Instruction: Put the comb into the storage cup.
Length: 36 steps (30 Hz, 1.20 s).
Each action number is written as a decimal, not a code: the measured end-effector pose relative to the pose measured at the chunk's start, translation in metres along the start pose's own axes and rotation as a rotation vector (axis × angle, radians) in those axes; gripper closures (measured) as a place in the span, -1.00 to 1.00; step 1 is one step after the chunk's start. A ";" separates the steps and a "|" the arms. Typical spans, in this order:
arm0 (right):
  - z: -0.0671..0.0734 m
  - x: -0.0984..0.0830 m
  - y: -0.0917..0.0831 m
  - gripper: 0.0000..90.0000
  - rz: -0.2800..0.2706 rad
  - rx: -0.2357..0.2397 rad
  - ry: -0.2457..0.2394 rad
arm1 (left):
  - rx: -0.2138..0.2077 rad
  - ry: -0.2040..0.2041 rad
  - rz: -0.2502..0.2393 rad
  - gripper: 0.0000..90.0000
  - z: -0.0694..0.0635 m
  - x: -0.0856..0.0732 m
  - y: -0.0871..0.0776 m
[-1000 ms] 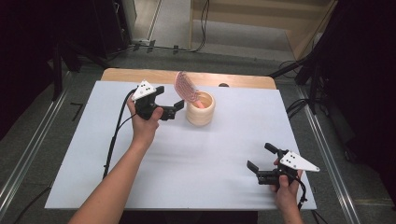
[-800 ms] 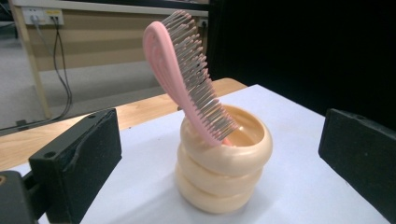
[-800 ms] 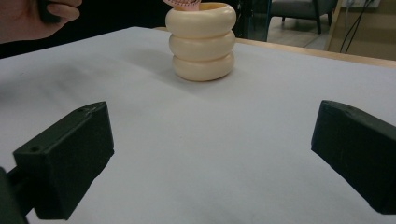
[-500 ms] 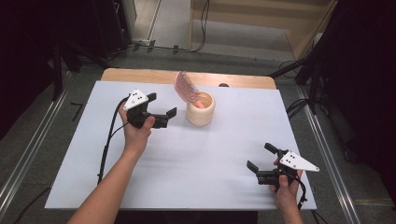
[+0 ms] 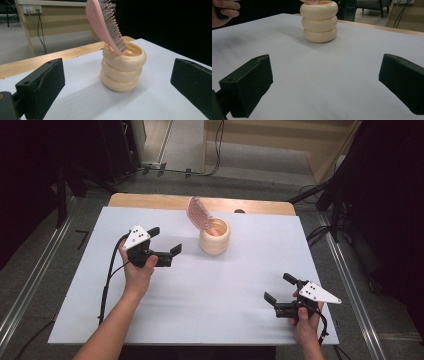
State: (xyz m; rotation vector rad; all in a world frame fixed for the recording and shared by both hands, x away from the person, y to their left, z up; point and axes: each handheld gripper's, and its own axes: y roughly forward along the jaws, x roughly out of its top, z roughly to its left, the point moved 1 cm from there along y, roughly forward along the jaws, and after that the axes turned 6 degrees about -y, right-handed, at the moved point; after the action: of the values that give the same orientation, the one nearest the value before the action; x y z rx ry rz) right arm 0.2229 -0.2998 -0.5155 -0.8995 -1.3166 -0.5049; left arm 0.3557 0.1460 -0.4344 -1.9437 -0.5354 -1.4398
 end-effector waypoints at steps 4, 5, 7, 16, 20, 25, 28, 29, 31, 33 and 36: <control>0.000 0.000 0.000 -1.00 0.000 -0.001 -0.001 | 0.005 -0.006 -0.007 -1.00 0.001 -0.005 -0.008; 0.000 0.000 0.000 -1.00 0.000 -0.001 -0.001 | 0.008 -0.006 -0.009 -1.00 0.001 -0.006 -0.010; 0.000 0.000 0.000 -1.00 0.001 -0.002 -0.001 | 0.015 0.000 -0.004 -1.00 0.002 -0.008 -0.013; 0.000 0.000 0.000 -1.00 0.001 -0.003 0.000 | 0.031 0.008 0.001 -1.00 0.004 -0.020 -0.031; 0.000 0.000 0.000 -1.00 0.001 -0.004 0.001 | 0.033 0.016 -0.005 -1.00 0.003 -0.023 -0.039; 0.000 0.000 0.000 -1.00 0.001 -0.005 -0.001 | 0.039 0.023 -0.010 -1.00 0.003 -0.026 -0.049; 0.000 0.000 0.000 -1.00 0.002 -0.006 0.000 | 0.045 0.024 -0.009 -1.00 0.003 -0.029 -0.054; 0.000 0.000 0.000 -1.00 0.002 -0.006 0.001 | 0.046 0.028 -0.008 -1.00 0.003 -0.030 -0.056; 0.000 0.000 0.000 -1.00 0.002 -0.006 0.001 | 0.053 0.027 -0.006 -1.00 0.004 -0.033 -0.059; 0.000 0.000 0.000 -1.00 0.002 -0.008 0.001 | 0.058 0.025 -0.006 -1.00 0.006 -0.035 -0.063; 0.000 0.000 0.000 -1.00 0.003 -0.009 0.001 | 0.075 0.023 -0.010 -1.00 0.008 -0.039 -0.069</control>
State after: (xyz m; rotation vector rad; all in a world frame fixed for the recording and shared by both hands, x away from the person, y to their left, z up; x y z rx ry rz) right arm 0.2230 -0.2996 -0.5155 -0.9082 -1.3124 -0.5094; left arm 0.3033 0.2024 -0.4549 -1.8662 -0.5815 -1.4259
